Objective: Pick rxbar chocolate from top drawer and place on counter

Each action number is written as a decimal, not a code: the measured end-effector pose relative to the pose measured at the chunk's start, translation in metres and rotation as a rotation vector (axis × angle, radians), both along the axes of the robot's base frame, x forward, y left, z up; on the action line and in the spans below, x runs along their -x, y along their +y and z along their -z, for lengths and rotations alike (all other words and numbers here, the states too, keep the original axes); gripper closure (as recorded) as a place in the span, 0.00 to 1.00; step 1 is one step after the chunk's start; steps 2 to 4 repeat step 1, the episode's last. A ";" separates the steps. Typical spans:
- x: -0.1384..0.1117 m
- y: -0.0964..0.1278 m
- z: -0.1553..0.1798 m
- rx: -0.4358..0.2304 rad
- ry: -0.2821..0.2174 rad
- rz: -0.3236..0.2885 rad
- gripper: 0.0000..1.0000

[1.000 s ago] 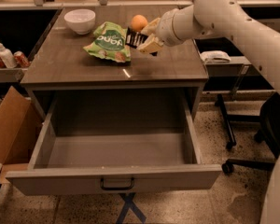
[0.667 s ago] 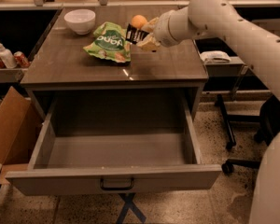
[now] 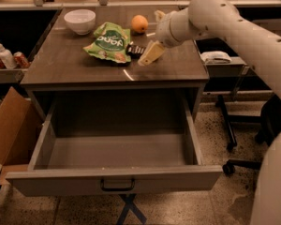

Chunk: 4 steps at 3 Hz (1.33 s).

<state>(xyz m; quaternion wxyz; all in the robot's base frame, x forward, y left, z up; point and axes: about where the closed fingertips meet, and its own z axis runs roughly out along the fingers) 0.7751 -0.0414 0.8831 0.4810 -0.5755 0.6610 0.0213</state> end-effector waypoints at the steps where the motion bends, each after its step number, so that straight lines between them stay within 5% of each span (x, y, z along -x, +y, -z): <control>1: 0.012 -0.025 -0.011 0.003 -0.015 0.032 0.00; 4: 0.012 -0.025 -0.011 0.003 -0.015 0.032 0.00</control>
Offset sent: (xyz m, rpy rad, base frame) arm 0.0000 0.0000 0.0000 0.0000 0.0000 0.0000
